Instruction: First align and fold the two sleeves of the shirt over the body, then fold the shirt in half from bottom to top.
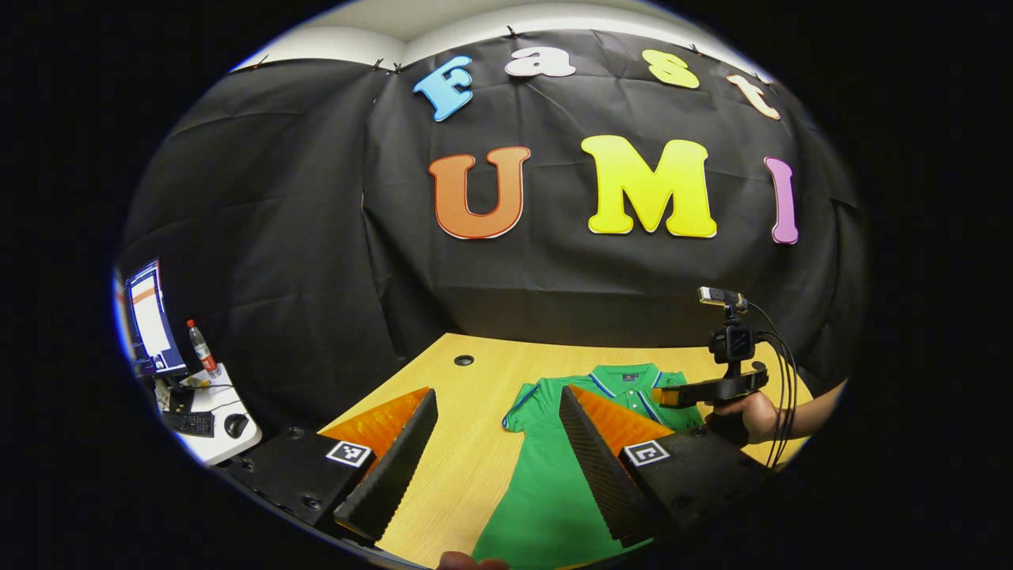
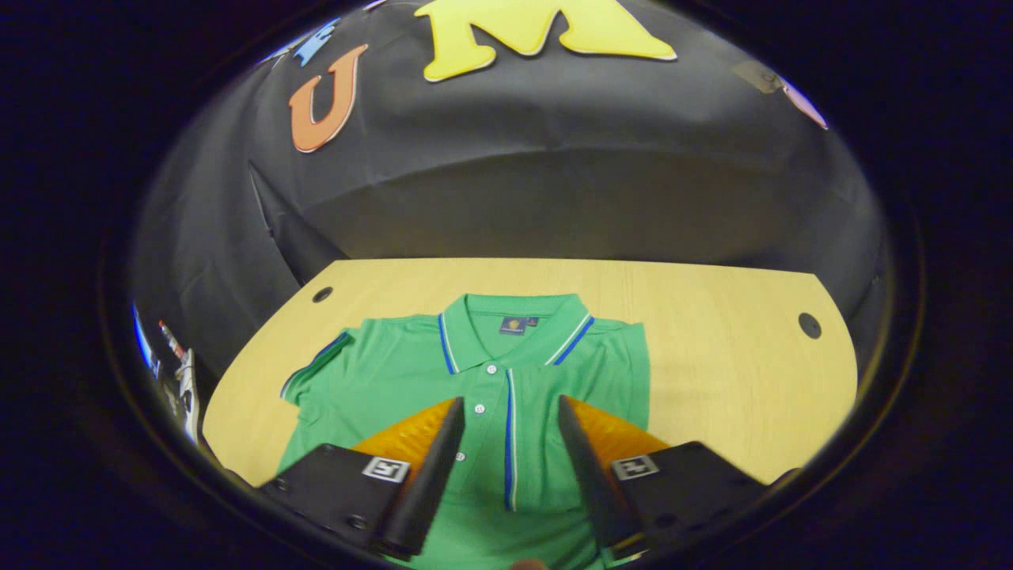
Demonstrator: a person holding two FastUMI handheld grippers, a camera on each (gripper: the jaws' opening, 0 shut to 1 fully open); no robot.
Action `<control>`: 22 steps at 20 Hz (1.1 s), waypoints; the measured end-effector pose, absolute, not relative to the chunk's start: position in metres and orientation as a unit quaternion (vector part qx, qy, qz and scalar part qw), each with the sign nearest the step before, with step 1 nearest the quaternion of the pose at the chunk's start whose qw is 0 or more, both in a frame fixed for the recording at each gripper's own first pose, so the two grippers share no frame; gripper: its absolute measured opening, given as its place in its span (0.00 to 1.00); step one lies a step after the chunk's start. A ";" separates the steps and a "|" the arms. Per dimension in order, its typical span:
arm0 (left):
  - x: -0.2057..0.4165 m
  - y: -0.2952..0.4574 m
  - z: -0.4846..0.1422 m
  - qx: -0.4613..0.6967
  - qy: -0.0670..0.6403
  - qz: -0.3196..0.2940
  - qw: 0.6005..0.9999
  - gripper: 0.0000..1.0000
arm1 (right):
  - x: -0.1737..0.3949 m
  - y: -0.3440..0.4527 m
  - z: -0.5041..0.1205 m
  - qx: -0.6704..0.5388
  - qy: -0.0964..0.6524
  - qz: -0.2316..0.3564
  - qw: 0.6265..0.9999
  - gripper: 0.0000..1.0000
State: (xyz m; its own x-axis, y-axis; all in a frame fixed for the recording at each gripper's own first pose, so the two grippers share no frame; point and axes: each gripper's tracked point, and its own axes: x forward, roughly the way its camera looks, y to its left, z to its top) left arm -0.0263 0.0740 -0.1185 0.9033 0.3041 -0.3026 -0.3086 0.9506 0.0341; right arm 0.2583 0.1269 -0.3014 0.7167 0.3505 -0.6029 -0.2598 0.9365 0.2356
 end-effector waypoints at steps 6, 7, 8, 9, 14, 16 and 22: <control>-0.013 0.078 -0.129 -0.038 0.156 0.125 0.979 0.99 | 0.220 0.100 -0.253 0.082 0.310 0.135 0.938 0.97; -0.006 0.078 -0.133 -0.043 0.160 0.114 0.980 0.99 | 0.210 0.095 -0.242 0.082 0.305 0.133 0.940 0.97; 0.004 0.075 -0.140 -0.049 0.168 0.096 0.980 0.99 | 0.198 0.091 -0.228 0.087 0.298 0.134 0.941 0.92; 0.013 0.073 -0.148 -0.054 0.178 0.080 0.979 1.00 | 0.185 0.088 -0.215 0.088 0.292 0.136 0.943 0.93; 0.060 0.089 -0.176 -0.058 0.192 0.035 0.979 0.99 | 0.126 0.064 -0.153 0.083 0.249 0.132 0.956 0.97; 0.080 0.086 -0.198 -0.063 0.221 0.004 0.973 0.99 | 0.102 0.051 -0.135 0.091 0.236 0.122 0.960 0.92; 0.134 0.099 -0.274 -0.054 0.293 -0.025 0.954 0.99 | 0.045 0.024 -0.131 0.124 0.237 0.069 0.961 0.97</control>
State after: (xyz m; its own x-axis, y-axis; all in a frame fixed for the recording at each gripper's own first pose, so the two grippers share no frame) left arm 0.1345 0.0987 -0.2742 0.8268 -0.0791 -0.5569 0.0161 0.9930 -0.1172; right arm 0.0453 0.0236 -0.1309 0.8783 0.1910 -0.4383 -0.0731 0.9596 0.2716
